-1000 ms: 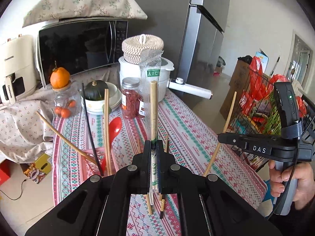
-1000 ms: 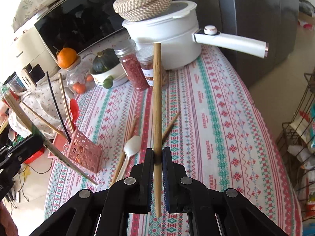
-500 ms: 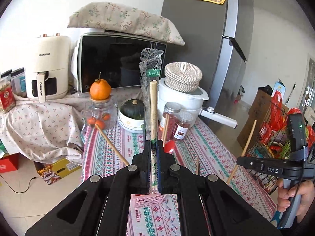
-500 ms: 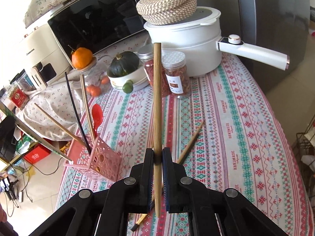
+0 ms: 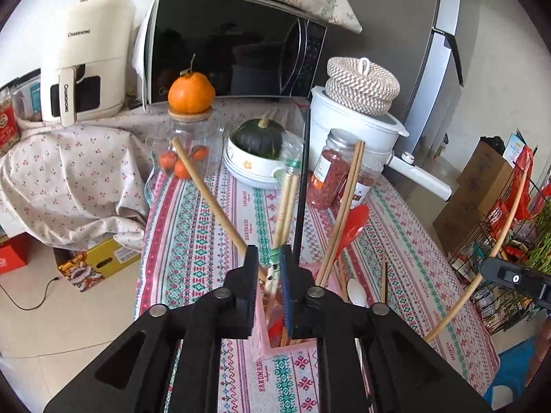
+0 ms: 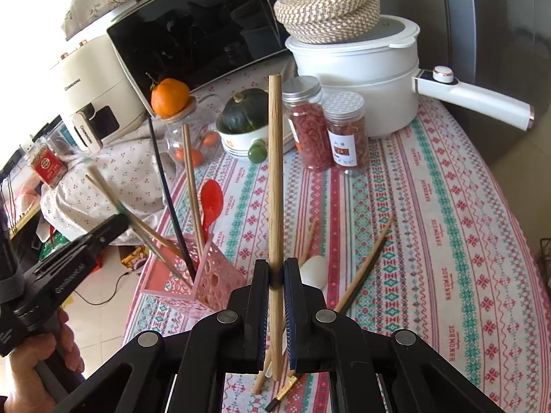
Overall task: Organize utensils
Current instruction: 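Insert the wrapped pair into the pink basket with the left tool while the right carries its chopstick, then lower the wooden chopstick into the pink basket and open the right tool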
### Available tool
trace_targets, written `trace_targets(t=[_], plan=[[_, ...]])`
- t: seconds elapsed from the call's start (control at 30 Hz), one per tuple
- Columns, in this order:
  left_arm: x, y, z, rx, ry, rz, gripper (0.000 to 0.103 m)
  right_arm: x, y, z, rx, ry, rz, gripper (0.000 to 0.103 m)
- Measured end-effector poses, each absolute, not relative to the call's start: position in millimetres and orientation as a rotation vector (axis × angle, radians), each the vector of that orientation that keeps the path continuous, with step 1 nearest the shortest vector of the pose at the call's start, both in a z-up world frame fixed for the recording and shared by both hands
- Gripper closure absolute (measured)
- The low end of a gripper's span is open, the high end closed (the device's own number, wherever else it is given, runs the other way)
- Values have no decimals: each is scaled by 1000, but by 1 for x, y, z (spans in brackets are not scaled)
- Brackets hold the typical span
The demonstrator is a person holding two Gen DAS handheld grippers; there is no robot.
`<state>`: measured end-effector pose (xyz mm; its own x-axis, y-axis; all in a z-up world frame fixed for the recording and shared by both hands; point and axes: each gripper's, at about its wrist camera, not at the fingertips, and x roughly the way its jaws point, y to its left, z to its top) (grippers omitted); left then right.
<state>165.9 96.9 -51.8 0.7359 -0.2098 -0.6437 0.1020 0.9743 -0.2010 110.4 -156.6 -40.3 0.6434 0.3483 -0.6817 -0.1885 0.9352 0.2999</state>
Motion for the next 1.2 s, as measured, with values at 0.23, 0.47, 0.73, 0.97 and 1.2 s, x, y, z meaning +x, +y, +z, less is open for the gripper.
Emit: trace_targets(t=[0.23,0.47,0.73,0.97,1.2], plan=[[145,109,-48,-173,730,-182,37,107,-148,-25,226,748,345,97],[127,125,-58,-178,806,-183,32,108,-141,-7,294,660,373,97],[112,135,-67,-152,860,-201,29,112,-119,3,340,538,406,97],[109,137,-74,-133,885,-209,29,132,-83,-17,304,549,426,97],[108,137,-76,-125,897,-221,29,144,-40,-38,156,616,445,96]])
